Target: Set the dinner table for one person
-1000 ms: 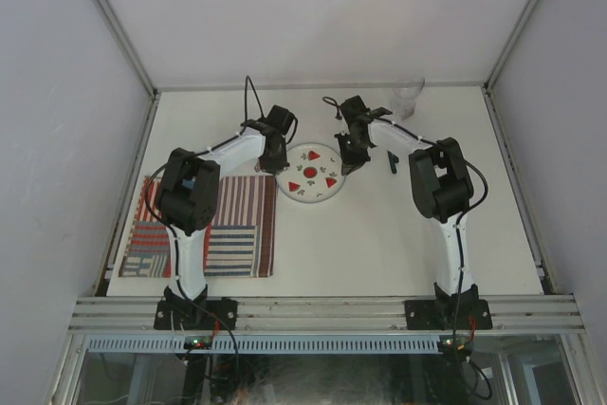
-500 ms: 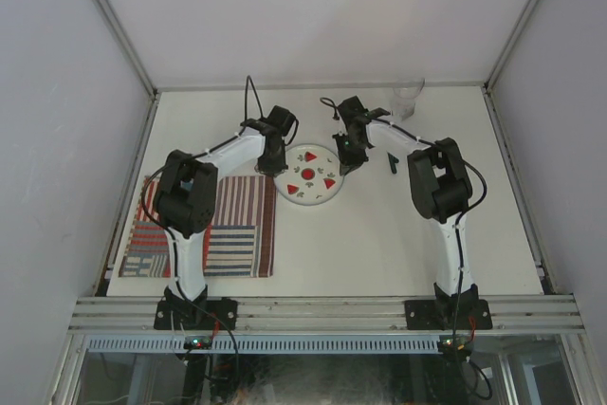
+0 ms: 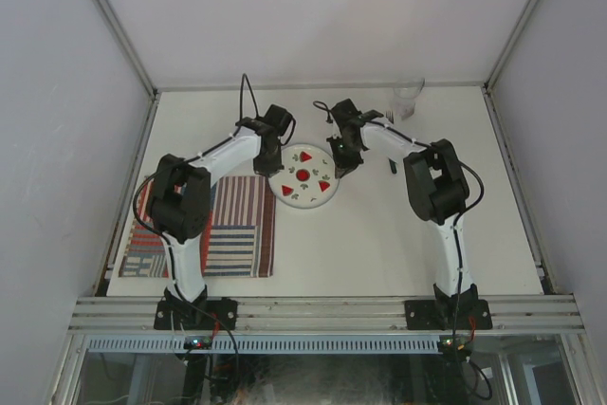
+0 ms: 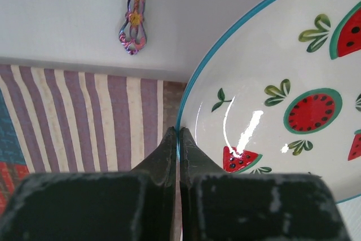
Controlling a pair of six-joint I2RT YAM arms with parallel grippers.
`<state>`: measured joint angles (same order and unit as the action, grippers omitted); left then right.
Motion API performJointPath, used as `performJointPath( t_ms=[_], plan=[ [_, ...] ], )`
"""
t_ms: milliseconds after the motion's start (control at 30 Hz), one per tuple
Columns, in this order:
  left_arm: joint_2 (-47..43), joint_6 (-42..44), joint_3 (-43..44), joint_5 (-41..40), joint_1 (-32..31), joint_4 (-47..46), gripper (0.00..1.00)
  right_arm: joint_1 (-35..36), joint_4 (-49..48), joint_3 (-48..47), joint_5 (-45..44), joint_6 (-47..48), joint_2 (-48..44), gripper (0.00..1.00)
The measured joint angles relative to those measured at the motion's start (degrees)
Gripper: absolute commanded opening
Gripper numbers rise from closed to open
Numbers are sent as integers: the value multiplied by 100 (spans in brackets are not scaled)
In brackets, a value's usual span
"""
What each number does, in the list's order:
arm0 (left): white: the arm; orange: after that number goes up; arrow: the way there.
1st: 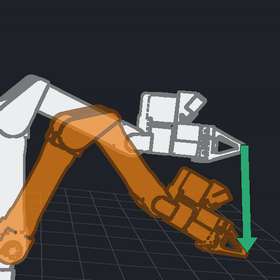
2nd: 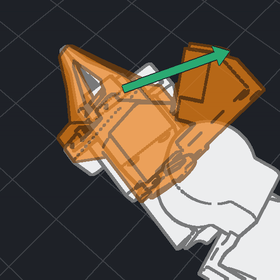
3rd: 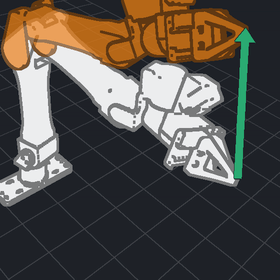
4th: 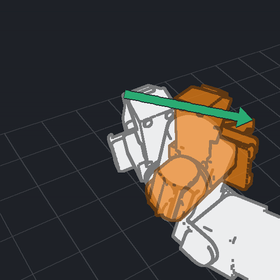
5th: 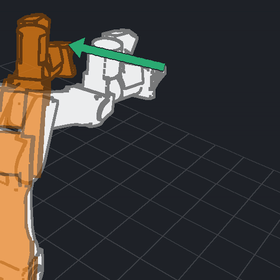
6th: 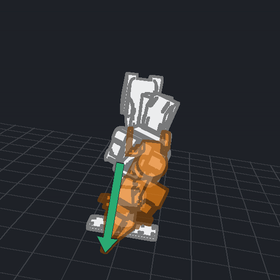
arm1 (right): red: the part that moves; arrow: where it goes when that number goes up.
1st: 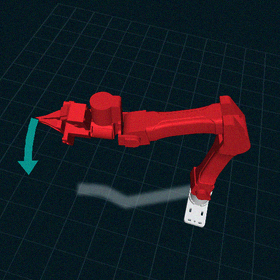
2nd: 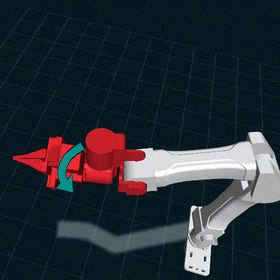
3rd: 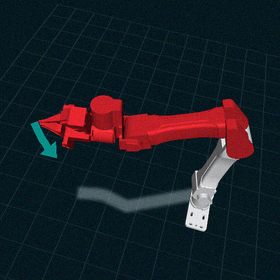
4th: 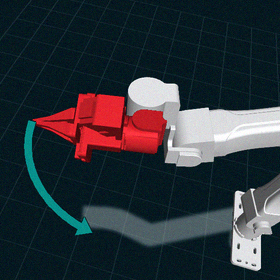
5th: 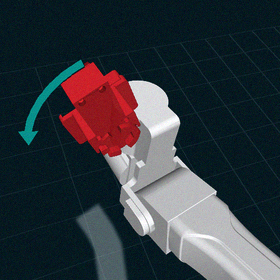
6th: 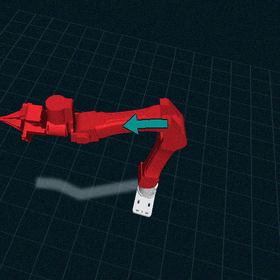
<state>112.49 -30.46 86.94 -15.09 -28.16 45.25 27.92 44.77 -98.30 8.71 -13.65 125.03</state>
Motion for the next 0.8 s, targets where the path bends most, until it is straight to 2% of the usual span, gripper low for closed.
performJointPath(
  t_ms=[800],
  plan=[
    [-675, -348, -1351, -197, -44, -46, 0, 555, 304, -164, -4, 61, 0, 0]
  ],
)
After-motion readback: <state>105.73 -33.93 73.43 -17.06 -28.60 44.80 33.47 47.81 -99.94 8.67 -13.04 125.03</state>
